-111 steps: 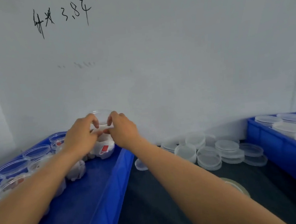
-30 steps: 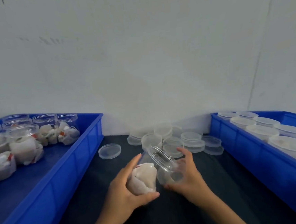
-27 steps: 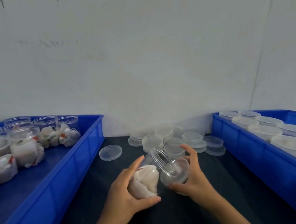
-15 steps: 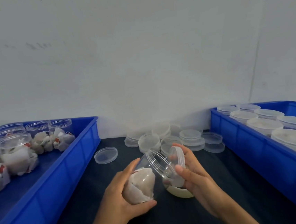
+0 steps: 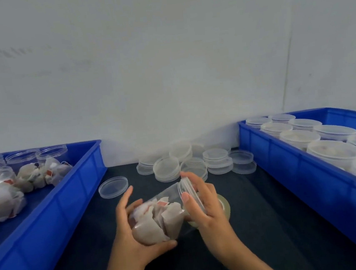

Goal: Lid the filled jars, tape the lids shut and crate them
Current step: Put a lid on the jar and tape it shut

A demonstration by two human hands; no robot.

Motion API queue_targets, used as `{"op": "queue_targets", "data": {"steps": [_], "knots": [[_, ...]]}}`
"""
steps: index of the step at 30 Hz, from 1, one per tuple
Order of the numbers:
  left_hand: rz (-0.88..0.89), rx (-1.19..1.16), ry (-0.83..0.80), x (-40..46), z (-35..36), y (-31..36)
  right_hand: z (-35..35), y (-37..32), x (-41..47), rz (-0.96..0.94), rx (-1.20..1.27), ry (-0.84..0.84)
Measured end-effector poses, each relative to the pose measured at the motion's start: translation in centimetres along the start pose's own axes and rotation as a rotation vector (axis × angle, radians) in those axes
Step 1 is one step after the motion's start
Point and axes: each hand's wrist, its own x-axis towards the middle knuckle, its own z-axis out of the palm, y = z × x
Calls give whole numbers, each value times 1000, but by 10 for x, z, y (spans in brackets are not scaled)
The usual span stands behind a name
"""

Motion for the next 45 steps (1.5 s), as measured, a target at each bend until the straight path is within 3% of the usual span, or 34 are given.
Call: {"op": "queue_targets", "data": {"steps": [3,8,12,18,27,31,34,37,41,43,45], "knots": [[-86,-215,-60,6,2,-5,1,2,-2,14,-6,27],[-153,-256,-11,4,5,2,1,6,-1,5,-11,20],[-310,-496,-83,10,-1,8,5,7,-5,-91,-165,-34],[-352,-520,-88,13,-6,6,3,5,-4,-244,-298,-108],[-231,-366,132,5,9,14,3,0,-1,-4,19,-32],[-202,-359,90,3,8,13,-1,-3,1,101,50,-55],[-211,-354,89,4,9,15,2,0,-1,22,-39,17],[-386,-447,38,6,5,23,2,1,-4,-181,-185,31],[-567,-545,-184,5,-7,33,-4,0,-1,-448,-328,-30],[-558,-553,-207,4,-7,32,-4,1,2,-470,-317,-28],[-456,-529,-131,3,-1,29,-1,1,2,-357,-199,10]]}}
